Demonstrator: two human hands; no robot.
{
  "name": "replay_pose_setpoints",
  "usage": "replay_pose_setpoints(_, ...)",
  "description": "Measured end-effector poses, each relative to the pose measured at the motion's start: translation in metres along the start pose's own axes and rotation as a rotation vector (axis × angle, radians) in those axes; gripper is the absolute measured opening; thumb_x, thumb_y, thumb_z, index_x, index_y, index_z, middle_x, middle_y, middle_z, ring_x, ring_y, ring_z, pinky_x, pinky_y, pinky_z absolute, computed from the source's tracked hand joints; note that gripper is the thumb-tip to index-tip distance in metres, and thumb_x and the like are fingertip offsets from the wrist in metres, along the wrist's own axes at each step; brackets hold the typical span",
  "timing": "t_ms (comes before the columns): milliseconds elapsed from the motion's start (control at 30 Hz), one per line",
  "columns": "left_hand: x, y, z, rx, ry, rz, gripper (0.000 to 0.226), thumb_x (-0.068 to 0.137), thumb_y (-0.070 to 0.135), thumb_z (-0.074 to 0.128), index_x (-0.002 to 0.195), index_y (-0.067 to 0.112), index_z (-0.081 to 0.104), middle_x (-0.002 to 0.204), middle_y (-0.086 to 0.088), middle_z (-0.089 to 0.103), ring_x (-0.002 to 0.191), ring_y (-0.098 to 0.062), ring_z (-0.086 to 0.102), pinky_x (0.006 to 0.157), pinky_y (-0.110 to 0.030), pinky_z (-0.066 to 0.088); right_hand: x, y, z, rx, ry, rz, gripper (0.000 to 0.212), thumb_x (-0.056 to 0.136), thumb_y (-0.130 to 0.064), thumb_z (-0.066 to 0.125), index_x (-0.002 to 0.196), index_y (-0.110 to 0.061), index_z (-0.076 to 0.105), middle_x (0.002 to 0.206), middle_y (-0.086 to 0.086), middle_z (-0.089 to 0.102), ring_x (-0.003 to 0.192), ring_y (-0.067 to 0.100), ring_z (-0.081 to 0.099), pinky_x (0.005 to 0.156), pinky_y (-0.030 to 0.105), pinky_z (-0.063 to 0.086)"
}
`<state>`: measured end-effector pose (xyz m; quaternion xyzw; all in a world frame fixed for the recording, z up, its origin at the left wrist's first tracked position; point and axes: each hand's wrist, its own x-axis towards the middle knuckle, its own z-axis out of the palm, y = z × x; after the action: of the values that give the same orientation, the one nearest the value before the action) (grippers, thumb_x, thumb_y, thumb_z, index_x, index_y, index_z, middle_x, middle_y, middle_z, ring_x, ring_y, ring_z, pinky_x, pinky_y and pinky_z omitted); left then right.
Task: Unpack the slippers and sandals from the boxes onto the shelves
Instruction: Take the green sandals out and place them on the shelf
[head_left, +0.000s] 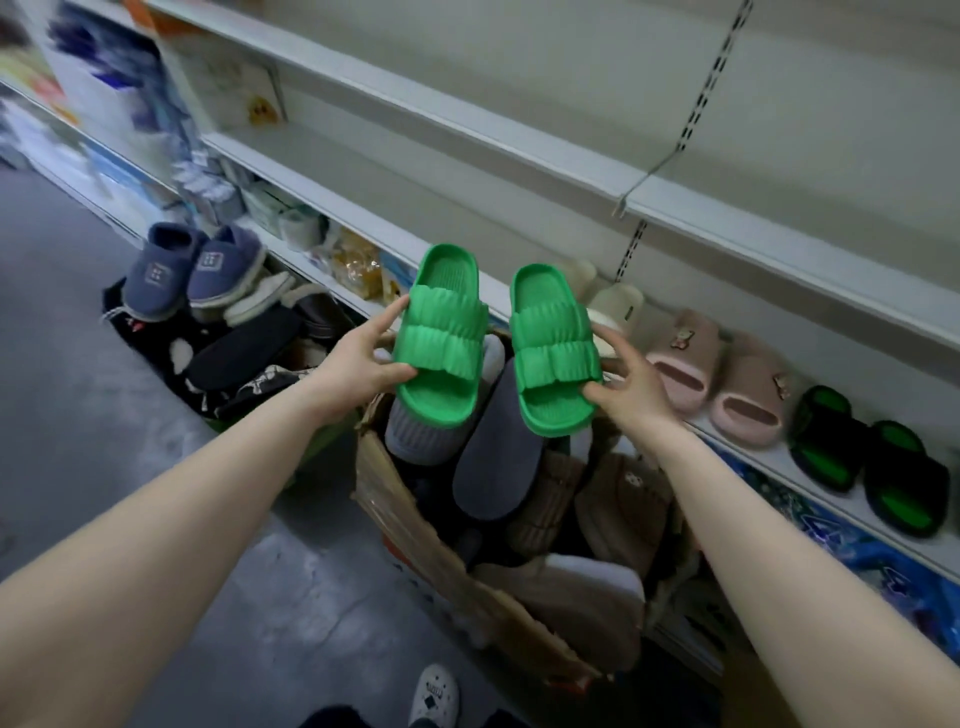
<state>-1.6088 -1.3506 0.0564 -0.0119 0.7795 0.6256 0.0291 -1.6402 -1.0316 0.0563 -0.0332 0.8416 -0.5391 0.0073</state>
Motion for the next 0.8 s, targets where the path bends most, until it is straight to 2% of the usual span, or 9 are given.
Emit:
replay_pose_setpoints(67,0.023,-0.004,-0.015,0.006,0.003,-0.021,0.089,0.084,-0.010,0.064,0.150,0.036,0.025,0.130,-0.012,0.051,0.102,-0.021,0.065,0.086,-0.041,0.056,0.021,-0.003,0.011,-0.009,-0.010,0.002,0.078,0.079,0.012,0.060,0.133,-0.042,0.049,0.119,0.008,0.063,0.104,0.015,0.064,0.084,0.033,0.058)
replay_pose_setpoints(133,0.045,-0.009,-0.028,-0.007,-0.005,-0.036,0.088,0.085,-0.008,0.063,0.151,0.036,0.024,0.127,-0.010,0.054,0.099,-0.023,0.066,0.081,-0.037,0.057,0.037,-0.006,0.023,-0.009,0.003,0.030,0.078,0.079,0.014,0.059,0.128,-0.046,0.049,0.110,0.002,0.064,0.090,0.008,0.067,0.079,0.029,0.058)
replay_pose_setpoints(233,0.086,-0.021,-0.046,0.002,-0.027,-0.020,0.085,0.086,-0.006,0.063,0.151,0.034,0.025,0.127,-0.010,0.055,0.100,-0.017,0.063,0.076,-0.030,0.057,0.066,-0.007,0.045,-0.019,0.025,0.060,0.074,0.080,0.014,0.060,0.135,-0.034,0.049,0.106,-0.014,0.058,0.080,-0.005,0.065,0.078,0.030,0.057)
replay_pose_setpoints(300,0.118,-0.030,-0.058,-0.019,-0.046,-0.019,0.082,0.086,-0.007,0.062,0.151,0.031,0.027,0.130,-0.012,0.054,0.099,-0.017,0.064,0.074,-0.027,0.057,0.089,-0.005,0.060,-0.049,0.059,0.079,0.072,0.080,0.012,0.062,0.137,-0.031,0.051,0.106,-0.017,0.057,0.082,0.005,0.063,0.082,0.041,0.057)
replay_pose_setpoints(367,0.151,-0.040,-0.071,-0.052,-0.069,-0.024,0.078,0.087,-0.010,0.058,0.151,0.025,0.028,0.131,-0.013,0.054,0.092,-0.012,0.066,0.070,-0.022,0.057,0.114,-0.007,0.076,-0.063,0.096,0.117,0.074,0.079,0.009,0.063,0.133,-0.040,0.051,0.109,-0.007,0.062,0.086,0.022,0.064,0.085,0.049,0.056)
replay_pose_setpoints(433,0.187,-0.049,-0.086,-0.029,-0.094,-0.028,0.077,0.088,-0.013,0.056,0.151,0.021,0.027,0.130,-0.016,0.053,0.083,-0.008,0.065,0.067,-0.019,0.056,0.140,-0.009,0.093,-0.070,0.152,0.159,0.075,0.078,0.006,0.063,0.133,-0.044,0.050,0.113,0.006,0.063,0.090,0.029,0.068,0.085,0.048,0.057)
replay_pose_setpoints(533,0.243,-0.060,-0.109,0.012,-0.161,-0.037,0.077,0.089,-0.011,0.056,0.152,0.021,0.025,0.131,-0.016,0.053,0.097,-0.020,0.063,0.079,-0.028,0.056,0.183,-0.013,0.121,-0.103,0.247,0.216,0.073,0.078,0.004,0.065,0.139,-0.033,0.049,0.114,0.008,0.064,0.092,0.015,0.064,0.082,0.034,0.057)
replay_pose_setpoints(600,0.280,-0.069,-0.125,0.038,-0.201,-0.049,0.077,0.089,-0.010,0.056,0.152,0.022,0.025,0.131,-0.014,0.052,0.104,-0.026,0.061,0.086,-0.037,0.054,0.213,-0.017,0.142,-0.140,0.294,0.262,0.073,0.077,0.002,0.066,0.139,-0.033,0.049,0.114,0.006,0.066,0.099,0.015,0.062,0.083,0.029,0.053)
replay_pose_setpoints(800,0.378,-0.095,-0.147,0.220,-0.309,-0.028,0.076,0.090,-0.004,0.058,0.152,0.026,0.024,0.127,-0.010,0.052,0.102,-0.025,0.063,0.090,-0.041,0.052,0.294,-0.004,0.199,-0.147,0.366,0.444,0.079,0.080,-0.002,0.065,0.146,-0.034,0.038,0.126,0.009,0.063,0.111,0.026,0.060,0.093,0.036,0.051)
